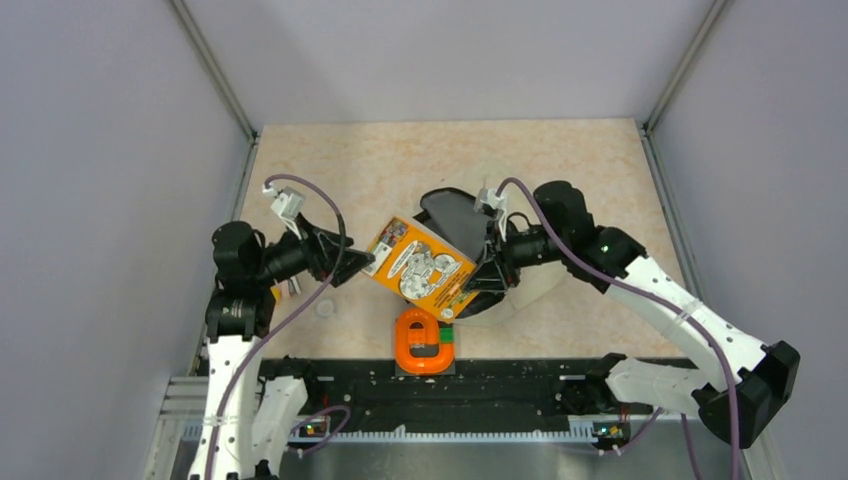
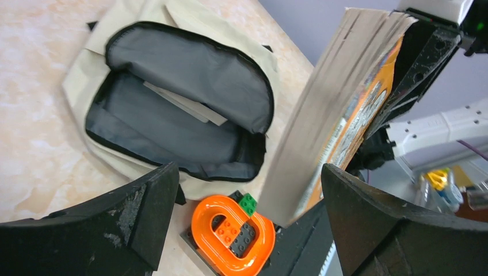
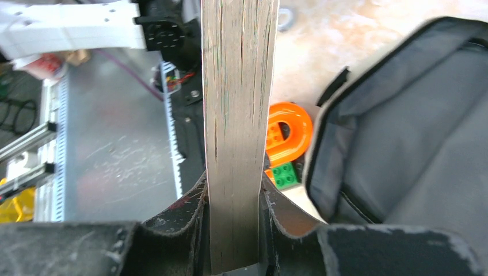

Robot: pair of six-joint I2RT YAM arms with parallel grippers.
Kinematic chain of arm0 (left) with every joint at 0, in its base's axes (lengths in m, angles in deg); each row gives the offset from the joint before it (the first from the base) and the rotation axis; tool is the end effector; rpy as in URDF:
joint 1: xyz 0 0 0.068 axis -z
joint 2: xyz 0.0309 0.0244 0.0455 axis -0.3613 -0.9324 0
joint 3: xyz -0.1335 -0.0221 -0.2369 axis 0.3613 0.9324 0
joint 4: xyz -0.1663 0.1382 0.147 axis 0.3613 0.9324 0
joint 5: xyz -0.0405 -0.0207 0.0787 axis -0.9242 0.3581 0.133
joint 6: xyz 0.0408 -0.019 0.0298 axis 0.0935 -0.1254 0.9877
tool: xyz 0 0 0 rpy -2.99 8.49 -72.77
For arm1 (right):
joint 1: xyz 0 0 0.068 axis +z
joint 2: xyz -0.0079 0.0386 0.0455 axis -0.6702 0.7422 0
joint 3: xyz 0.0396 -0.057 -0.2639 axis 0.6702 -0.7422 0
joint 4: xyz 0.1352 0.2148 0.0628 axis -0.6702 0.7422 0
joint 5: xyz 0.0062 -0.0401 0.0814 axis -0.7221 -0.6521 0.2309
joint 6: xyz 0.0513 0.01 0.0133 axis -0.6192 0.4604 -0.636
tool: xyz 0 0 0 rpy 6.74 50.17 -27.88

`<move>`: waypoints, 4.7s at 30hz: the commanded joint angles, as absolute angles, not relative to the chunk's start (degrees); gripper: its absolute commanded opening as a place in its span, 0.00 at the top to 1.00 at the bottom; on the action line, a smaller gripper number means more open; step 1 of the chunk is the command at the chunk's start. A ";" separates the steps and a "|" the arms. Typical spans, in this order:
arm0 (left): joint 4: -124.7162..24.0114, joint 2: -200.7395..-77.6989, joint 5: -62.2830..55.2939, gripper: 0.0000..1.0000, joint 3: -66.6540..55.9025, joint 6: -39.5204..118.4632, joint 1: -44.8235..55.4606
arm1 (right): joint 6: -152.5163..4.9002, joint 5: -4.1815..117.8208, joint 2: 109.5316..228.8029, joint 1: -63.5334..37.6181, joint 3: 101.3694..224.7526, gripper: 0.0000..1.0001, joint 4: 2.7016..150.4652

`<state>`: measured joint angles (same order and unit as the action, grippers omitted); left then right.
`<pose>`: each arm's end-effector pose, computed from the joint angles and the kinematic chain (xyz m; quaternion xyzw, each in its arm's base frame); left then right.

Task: Pack the student bag
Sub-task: Pick up the book from the center of the board, then place the book in the student bag.

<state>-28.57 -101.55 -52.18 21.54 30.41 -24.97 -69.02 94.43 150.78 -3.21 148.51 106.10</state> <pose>0.1393 -0.0208 0.3468 0.1480 0.7318 -0.4479 0.4919 0.1630 0.1639 0.3490 -0.4325 0.7057 0.4719 0.3037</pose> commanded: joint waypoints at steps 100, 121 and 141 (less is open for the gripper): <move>-53.62 -102.44 -22.62 1.00 35.87 -2.80 -18.10 | -73.08 31.48 181.85 2.07 161.61 1.00 100.16; -85.13 -120.92 -8.30 1.00 44.07 -14.25 -2.68 | -81.21 35.13 170.62 -1.04 158.99 1.00 93.74; -96.62 -141.95 13.99 1.00 43.32 -19.65 14.34 | -82.44 36.15 171.49 -1.04 157.09 1.00 89.44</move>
<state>-89.66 -139.14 6.44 45.45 -17.46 11.05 -80.71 33.93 173.41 -1.00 157.12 97.53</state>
